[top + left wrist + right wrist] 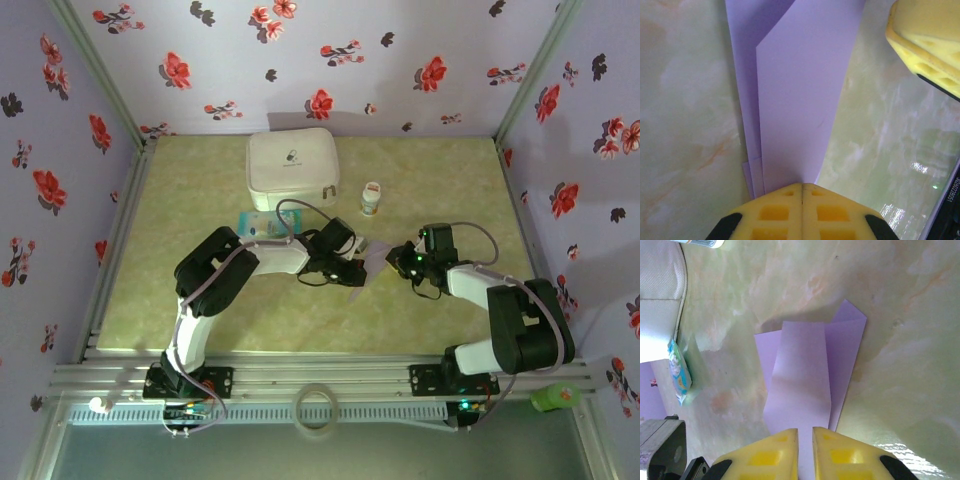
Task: Fold a paper plane with a square sheet of paper (pick it up from the middle)
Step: Fold the wing for the fifth time at the center of the table.
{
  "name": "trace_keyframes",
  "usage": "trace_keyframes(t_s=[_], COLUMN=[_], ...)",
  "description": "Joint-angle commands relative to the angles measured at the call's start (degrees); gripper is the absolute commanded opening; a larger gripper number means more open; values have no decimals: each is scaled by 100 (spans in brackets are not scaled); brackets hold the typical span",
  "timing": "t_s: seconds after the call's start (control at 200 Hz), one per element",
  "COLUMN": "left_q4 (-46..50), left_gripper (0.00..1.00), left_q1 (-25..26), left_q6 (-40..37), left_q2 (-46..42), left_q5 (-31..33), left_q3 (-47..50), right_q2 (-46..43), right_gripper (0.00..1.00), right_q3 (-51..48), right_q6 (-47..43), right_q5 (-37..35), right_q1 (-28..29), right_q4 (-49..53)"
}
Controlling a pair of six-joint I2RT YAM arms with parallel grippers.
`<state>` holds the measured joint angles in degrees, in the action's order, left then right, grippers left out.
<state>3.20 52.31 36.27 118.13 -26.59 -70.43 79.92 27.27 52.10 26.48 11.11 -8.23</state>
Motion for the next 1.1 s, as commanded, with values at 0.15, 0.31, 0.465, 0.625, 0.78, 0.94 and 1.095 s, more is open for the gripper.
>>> trace_keyframes(t_s=[0.15,0.31,0.465,0.625,0.78,0.94,1.095], left_q4=[798,805,787,804,770,737,694], left_gripper=[4,4,4,4,3,3,3], left_q1=[-18,-20,-19,-20,-11,-2,15], left_q6=[70,58,73,60,80,88,116], left_q2=[269,256,262,256,266,277,291], left_q5=[283,264,251,235,203,191,175], left_q3=[222,221,241,249,324,405,469], right_q2=[275,758,1288,1595,1792,1768,1707], right_gripper=[11,10,9,8,10,11,12], right_q3=[350,651,894,727,614,560,665], right_q6=[105,105,51,0,-15,-23,-120], right_q5=[316,205,6,-303,50,167,183], right_q1=[213,429,518,329,17,-194,-351], right_q4=[-418,-404,-347,-417,-775,-908,-721])
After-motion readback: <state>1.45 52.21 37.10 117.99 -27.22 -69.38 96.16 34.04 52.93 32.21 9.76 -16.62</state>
